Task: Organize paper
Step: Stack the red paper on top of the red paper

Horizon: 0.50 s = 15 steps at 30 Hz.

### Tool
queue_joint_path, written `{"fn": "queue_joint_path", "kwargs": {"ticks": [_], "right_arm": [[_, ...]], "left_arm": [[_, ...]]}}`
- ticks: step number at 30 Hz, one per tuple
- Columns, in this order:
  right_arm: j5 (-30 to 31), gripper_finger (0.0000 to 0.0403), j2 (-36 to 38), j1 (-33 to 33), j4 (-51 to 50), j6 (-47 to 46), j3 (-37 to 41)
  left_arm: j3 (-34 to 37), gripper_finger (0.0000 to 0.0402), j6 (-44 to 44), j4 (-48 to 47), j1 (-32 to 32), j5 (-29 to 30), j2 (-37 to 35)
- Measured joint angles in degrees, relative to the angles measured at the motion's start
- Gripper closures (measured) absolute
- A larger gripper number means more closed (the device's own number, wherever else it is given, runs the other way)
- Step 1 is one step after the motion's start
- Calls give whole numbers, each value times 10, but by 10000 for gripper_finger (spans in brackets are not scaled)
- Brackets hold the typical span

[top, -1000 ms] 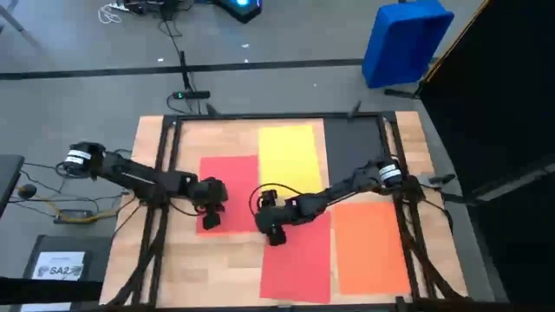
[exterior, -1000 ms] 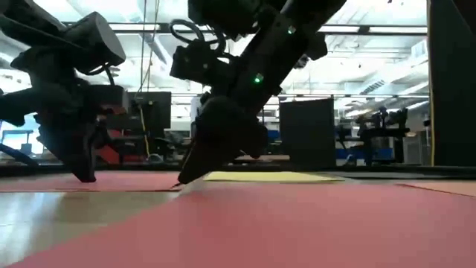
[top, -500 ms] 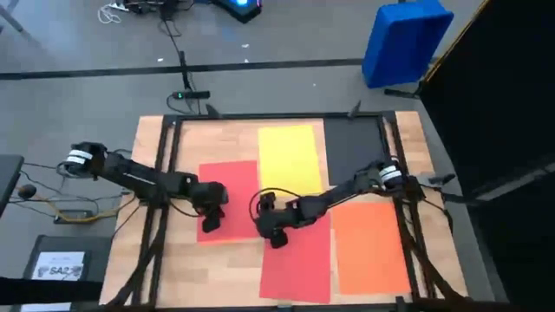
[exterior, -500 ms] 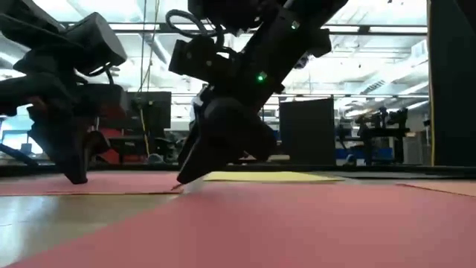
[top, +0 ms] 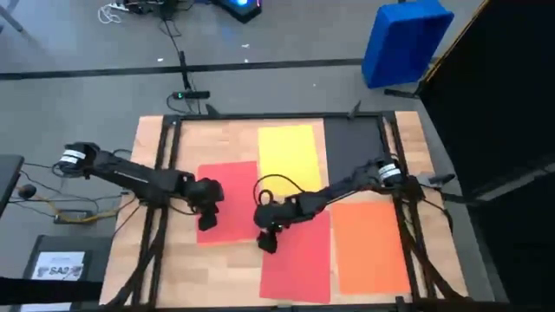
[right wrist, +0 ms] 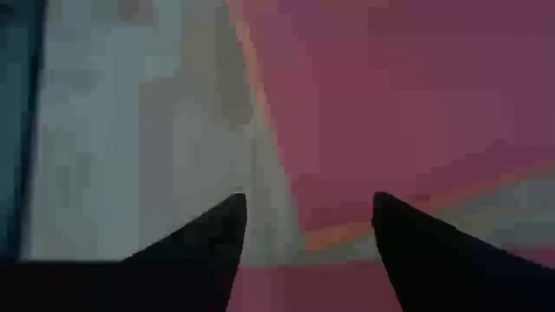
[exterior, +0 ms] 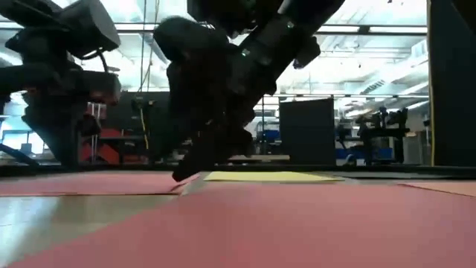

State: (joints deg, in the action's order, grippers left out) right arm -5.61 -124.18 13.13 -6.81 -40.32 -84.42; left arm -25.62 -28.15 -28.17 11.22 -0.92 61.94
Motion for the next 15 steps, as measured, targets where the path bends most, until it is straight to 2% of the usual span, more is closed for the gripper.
{"fn": "queue_joint_path", "kwargs": {"ticks": [4, 9, 15], "right_arm": [[3, 181, 0, 1, -1, -83, 0], [49, 187, 0, 0, -3, -212, 0], [43, 202, -3, -1, 8, -257, 0]], "left_arm": [[8, 401, -23, 0, 33, 10, 0], [36, 401, -52, 29, 60, 22, 7], [62, 401, -67, 98, 74, 26, 7]]}}
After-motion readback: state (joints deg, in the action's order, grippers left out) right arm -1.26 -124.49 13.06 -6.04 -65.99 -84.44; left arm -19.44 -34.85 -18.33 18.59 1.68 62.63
